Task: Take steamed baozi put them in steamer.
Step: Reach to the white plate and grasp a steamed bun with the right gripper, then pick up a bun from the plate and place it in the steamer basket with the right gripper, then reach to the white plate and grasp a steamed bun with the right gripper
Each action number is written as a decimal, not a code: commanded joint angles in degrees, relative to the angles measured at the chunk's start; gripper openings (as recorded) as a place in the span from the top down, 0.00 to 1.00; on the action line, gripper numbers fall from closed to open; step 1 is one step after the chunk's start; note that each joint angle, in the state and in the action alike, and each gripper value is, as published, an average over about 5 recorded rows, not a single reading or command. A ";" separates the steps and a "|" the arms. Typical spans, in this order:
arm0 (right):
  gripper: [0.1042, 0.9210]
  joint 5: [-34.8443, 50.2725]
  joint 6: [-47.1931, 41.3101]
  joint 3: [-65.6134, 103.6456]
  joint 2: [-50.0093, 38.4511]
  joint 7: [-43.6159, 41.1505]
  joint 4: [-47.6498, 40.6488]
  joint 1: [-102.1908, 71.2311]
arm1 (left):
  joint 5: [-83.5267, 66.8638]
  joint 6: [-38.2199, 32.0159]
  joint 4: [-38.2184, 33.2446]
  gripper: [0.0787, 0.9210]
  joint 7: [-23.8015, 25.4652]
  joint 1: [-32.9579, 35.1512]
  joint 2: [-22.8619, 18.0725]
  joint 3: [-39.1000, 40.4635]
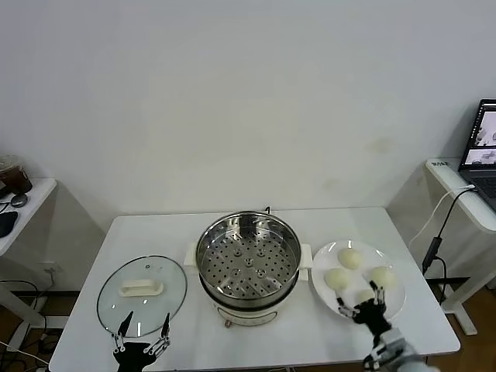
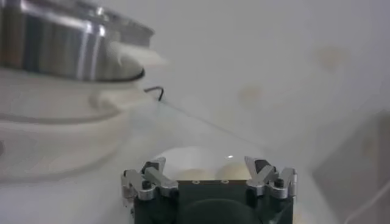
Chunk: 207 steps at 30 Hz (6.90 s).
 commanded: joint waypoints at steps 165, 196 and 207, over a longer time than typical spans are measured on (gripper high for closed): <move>0.12 12.28 -17.21 -101.45 -28.69 -53.08 -17.37 104.34 | 1.66 -4.46 0.13 0.12 0.22 -3.46 0.56 -10.37; 0.12 -4.30 -10.51 -85.11 -18.02 -47.90 -32.58 80.90 | 2.16 -4.44 0.58 0.12 0.34 -3.28 -0.74 -11.55; 0.29 -5.49 -10.38 -84.09 -16.00 -47.67 -34.20 80.42 | 2.10 -4.47 0.45 0.12 0.33 -3.08 -0.84 -11.95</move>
